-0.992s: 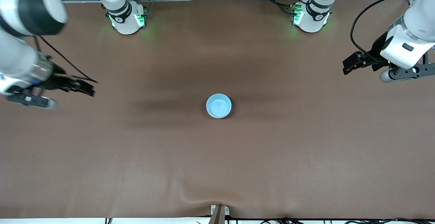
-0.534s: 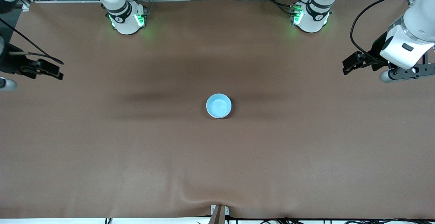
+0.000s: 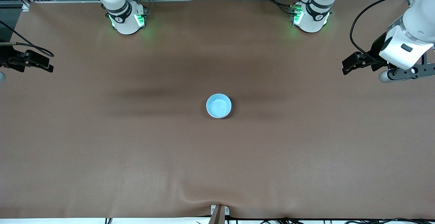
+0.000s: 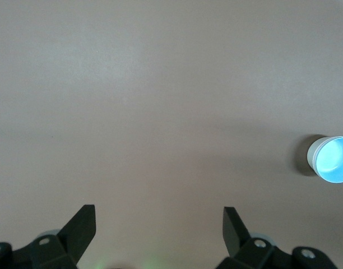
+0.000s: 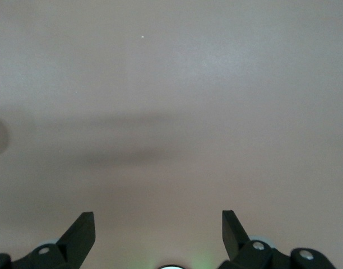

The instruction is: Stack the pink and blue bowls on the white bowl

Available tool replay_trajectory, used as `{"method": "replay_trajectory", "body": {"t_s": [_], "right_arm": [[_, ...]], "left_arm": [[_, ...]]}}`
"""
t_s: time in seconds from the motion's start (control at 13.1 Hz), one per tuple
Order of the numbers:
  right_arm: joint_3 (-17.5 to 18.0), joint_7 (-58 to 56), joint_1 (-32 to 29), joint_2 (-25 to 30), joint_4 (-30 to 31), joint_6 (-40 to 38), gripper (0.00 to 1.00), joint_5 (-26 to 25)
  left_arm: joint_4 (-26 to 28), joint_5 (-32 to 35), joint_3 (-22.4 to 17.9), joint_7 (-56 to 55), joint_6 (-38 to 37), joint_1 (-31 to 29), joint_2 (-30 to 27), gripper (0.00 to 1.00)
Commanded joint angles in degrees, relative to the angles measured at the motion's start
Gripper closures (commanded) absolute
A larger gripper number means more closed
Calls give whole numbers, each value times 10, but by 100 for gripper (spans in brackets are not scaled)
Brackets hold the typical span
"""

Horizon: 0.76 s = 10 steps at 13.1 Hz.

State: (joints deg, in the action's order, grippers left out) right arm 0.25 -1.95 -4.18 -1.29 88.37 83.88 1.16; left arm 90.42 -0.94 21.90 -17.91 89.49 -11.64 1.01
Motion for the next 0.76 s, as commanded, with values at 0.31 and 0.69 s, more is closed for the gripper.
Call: {"method": "replay_trajectory", "body": {"t_s": [0.31, 0.69], "right_arm": [[16, 56, 7, 5, -10, -7, 0, -4], [12, 56, 13, 5, -10, -4, 0, -6]], "left_arm": [[8, -13, 2, 16, -1, -8, -15, 0], [17, -13, 1, 16, -9, -16, -26, 0]]}}
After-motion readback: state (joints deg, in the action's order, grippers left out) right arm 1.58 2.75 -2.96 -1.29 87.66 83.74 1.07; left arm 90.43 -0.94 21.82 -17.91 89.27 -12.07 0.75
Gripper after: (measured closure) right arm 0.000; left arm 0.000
